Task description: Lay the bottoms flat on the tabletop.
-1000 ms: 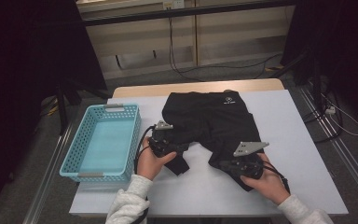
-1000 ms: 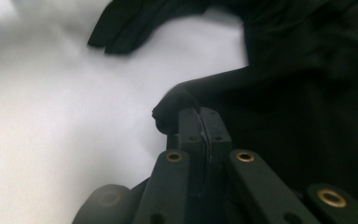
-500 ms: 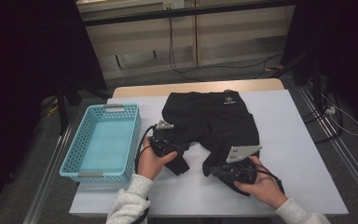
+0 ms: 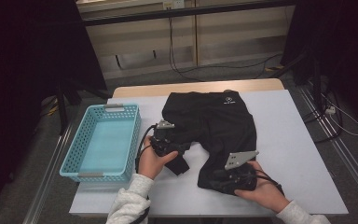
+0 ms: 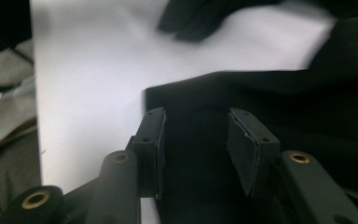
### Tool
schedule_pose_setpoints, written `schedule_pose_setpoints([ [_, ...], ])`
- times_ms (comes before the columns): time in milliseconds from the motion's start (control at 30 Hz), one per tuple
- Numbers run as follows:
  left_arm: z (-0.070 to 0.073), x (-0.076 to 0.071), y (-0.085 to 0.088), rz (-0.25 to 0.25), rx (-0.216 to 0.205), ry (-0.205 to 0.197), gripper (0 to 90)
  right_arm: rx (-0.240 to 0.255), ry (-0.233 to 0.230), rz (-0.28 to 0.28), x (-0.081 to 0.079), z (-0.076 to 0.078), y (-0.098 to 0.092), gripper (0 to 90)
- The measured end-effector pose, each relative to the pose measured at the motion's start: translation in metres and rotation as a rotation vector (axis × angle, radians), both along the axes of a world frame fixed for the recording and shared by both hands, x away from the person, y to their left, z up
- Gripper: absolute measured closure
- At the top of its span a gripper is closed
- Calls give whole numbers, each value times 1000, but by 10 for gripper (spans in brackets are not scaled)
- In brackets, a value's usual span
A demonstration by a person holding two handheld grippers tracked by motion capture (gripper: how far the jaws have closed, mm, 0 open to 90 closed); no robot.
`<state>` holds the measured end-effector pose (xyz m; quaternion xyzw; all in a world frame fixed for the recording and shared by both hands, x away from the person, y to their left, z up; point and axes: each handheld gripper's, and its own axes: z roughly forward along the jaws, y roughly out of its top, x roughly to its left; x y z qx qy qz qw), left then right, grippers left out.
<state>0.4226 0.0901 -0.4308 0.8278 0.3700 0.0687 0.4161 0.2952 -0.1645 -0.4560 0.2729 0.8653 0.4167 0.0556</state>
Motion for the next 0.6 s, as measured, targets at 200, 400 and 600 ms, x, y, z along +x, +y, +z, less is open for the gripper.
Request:
schedule_pose_setpoints([
  [200, -1, 1, 1, 6, -2, 1, 209, -67, -59, 46, -7, -6, 16, 594],
  [400, -1, 1, 2, 2, 0, 8, 209, -67, -2, 106, -10, -2, 8, 892],
  [600, 1, 2, 2, 5, -7, 1, 209, -45, 35, 129, -21, 6, -4, 662],
])
